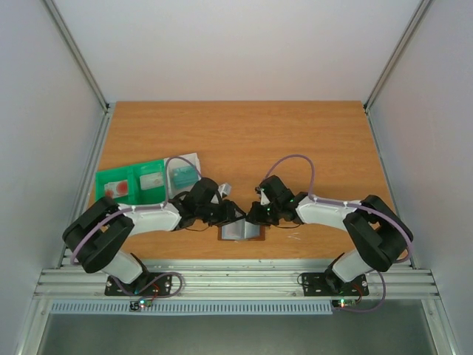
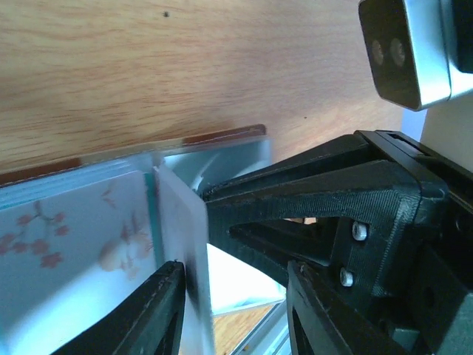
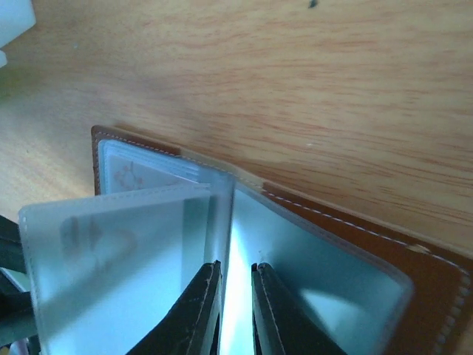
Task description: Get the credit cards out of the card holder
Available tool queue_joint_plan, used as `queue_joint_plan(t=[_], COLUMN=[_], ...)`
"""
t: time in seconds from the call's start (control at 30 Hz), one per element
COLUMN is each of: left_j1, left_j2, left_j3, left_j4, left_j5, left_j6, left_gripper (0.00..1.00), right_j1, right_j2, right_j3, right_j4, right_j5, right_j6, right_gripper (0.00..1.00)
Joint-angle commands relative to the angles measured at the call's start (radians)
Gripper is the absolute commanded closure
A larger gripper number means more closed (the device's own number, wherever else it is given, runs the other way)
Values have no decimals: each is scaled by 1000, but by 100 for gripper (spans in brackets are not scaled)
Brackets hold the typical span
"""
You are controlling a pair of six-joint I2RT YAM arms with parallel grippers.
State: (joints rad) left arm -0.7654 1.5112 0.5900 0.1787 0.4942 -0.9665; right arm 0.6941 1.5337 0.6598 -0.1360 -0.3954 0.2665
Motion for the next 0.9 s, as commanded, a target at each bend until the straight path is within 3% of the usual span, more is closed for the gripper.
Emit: queue_joint_plan(t=[0.0, 0.2, 0.53, 0.87], left_j1=[-24, -41, -43, -44], left_j2=[53, 134, 84, 83], left_j3=[44, 83, 82, 57], left_j4=[76, 143, 71, 214], left_j5=[13, 54, 9, 83], left_j6=[-8, -25, 14, -30], left_gripper=[61, 60, 60, 53], right_j1=[-28, -40, -43, -42], right_j2=[-62, -141, -231, -325], right_j3=[-15, -15, 19, 44], right_j4=[-48, -108, -220, -258], right_j5=[68, 153, 207, 177], right_j6=[-27, -41, -52, -52], right_gripper=[86, 84, 84, 84])
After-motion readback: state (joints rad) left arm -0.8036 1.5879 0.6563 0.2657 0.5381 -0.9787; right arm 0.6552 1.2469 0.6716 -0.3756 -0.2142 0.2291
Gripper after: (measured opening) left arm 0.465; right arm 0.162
